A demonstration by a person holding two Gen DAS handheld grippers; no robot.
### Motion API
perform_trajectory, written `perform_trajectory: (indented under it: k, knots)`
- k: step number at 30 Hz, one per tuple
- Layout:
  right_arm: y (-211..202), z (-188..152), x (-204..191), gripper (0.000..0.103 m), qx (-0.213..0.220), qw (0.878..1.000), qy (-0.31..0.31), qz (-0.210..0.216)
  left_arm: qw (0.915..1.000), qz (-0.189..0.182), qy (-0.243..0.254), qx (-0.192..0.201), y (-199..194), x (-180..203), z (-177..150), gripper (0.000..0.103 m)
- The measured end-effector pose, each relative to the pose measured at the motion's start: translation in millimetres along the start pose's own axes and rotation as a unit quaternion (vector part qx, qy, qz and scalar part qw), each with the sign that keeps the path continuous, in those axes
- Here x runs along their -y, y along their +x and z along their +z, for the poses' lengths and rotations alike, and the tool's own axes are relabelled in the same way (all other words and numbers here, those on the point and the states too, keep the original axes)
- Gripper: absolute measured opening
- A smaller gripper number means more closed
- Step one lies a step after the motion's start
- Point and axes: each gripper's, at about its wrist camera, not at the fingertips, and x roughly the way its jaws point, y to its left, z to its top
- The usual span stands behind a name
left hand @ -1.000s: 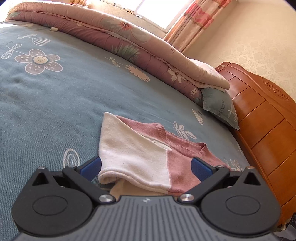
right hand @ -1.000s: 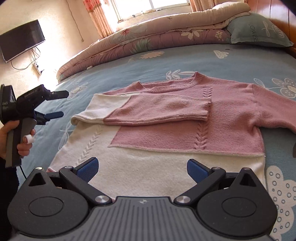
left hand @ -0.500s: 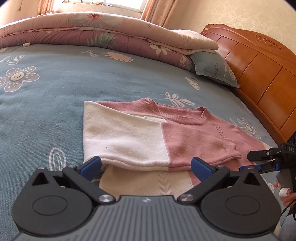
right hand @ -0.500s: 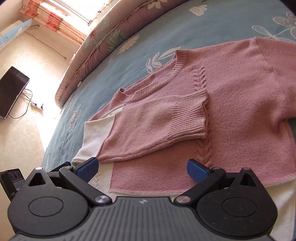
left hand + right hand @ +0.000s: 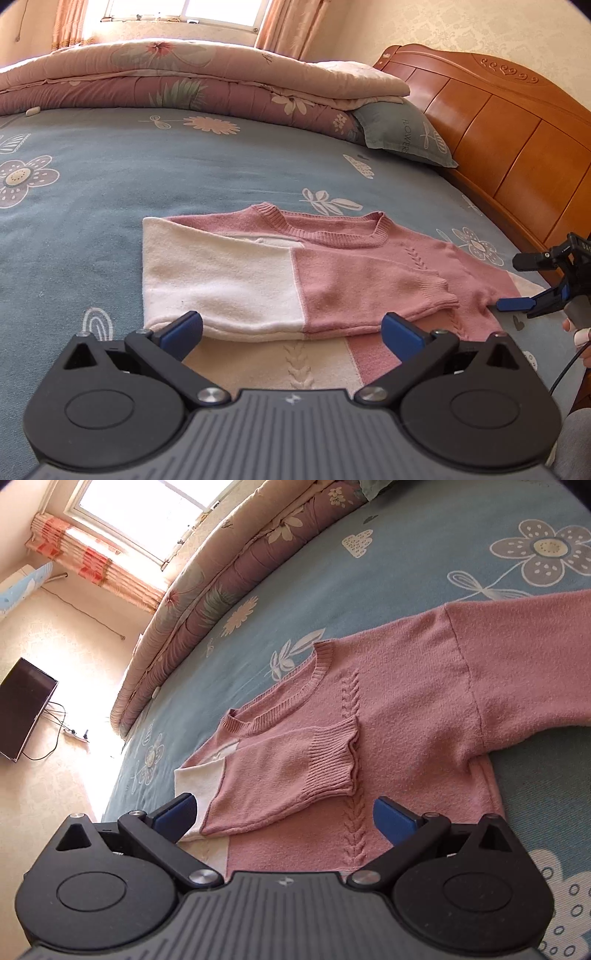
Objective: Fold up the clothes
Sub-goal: 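Move the right gripper over the folded pink sleeve cuff near the collar, then close the right gripper on the pink ribbed cuff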
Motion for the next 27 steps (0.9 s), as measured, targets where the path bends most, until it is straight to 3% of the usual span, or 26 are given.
perform_trajectory:
  k: [3,6,12,16,18,23,27]
  knots:
    - [32,-10,8,0.103,-0.014,0.999,0.038,0.035,1.0,0.004,-0.005,-0.005,3,-3,-1,0.102]
    - [57,-18,17,0.103,0.0,0.997,0.057,0.042,1.0,0.004,-0.005,-0.007,4,-3,-2,0.102]
    - [76,-4,22,0.103,0.053,0.993,0.062,0.081,0.9998,0.006,-0.016,-0.011,10,-8,-2,0.102]
    - [80,0,16,0.103,0.062,0.992,0.068,0.089,0.9997,0.007,-0.021,-0.013,12,-9,-2,0.102]
    - [81,-2,10,0.103,0.048,0.991,0.049,0.116,0.9997,0.008,-0.018,-0.011,13,-8,-3,0.102]
    - [104,8,6,0.103,0.045,0.995,0.03,0.087,0.9997,0.007,-0.014,-0.018,18,-5,-6,0.102]
    - [102,-7,4,0.103,0.087,0.993,-0.001,0.079,0.9996,0.008,-0.013,-0.022,19,-5,-7,0.102]
